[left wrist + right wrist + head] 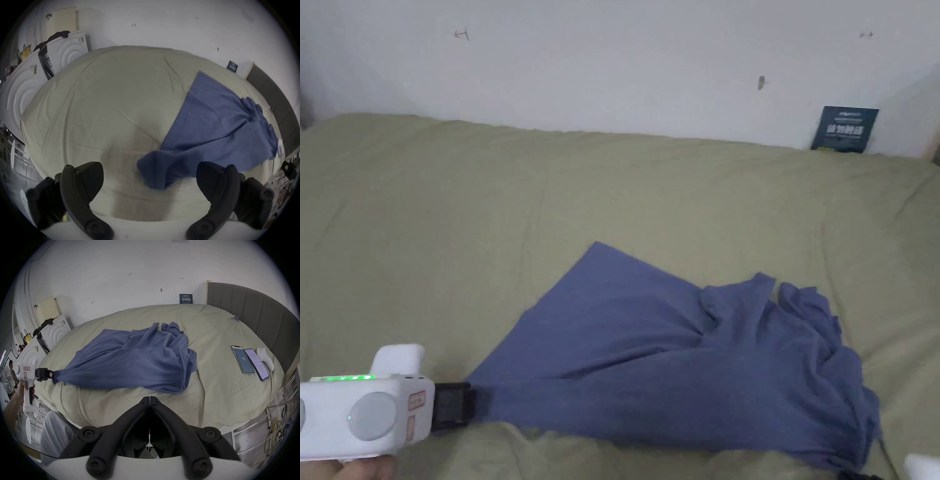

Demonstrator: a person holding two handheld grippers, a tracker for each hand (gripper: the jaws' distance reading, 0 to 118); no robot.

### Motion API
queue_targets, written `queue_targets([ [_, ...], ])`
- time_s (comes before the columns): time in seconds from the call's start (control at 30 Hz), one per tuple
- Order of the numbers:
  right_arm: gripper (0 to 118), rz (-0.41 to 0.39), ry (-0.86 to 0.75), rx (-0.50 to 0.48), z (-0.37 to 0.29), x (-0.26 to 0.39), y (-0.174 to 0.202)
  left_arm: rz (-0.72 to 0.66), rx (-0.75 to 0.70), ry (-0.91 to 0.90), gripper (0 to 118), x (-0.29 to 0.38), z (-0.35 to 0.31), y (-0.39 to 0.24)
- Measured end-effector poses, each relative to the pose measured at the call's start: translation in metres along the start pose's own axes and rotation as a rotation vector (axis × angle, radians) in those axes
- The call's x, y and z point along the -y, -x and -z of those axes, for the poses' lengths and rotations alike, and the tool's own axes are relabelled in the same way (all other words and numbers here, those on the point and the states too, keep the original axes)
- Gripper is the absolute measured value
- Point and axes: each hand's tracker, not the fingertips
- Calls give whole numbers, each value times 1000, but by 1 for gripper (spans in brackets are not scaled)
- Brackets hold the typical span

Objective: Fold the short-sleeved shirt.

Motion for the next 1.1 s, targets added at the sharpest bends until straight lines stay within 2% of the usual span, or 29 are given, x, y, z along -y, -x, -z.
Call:
queue_targets([
  [0.03,0,4,10,1,2,-1,-1,6,1,0,95,0,4,-3],
  [0.07,0,10,16,2,4,-2,-2,14,5,4,30,-1,-3,-9],
  [0.1,0,13,16,4,5,1,-6,45,46,34,0,-1,-2,-13],
  [0.13,0,16,18,6,6,0,-7,4,133,29,0,1,-1,-15],
  [0.17,0,18,23,9,8,-1,-8,5,16,36,0,3,-2,-19],
  [0.2,0,19,27,10,10,-2,-10,73,13,24,0,-2,-2,-25],
  [0.33,0,21,35,14,11,-6,-12,42,26,33,0,-1,-3,-22],
  [0.53,0,18,35,24,19,-21,-15,70,17,53,0,-2,10,-18],
  [0.77,0,-86,4,48,62,-86,-25,55,37,53,0,1,5,-19],
  [0.87,3,-96,3,60,94,-127,-30,51,40,55,0,0,5,-20],
  [0.9,24,-100,20,68,102,-142,-30,49,41,56,0,0,5,-20],
  [0.97,113,-128,67,79,129,-164,-32,45,43,58,0,0,6,-20],
  [1.0,118,-143,120,60,147,-172,-33,43,44,58,0,-2,10,-15],
  [1.1,118,-193,173,103,188,-187,-37,34,46,57,0,-2,11,-14],
])
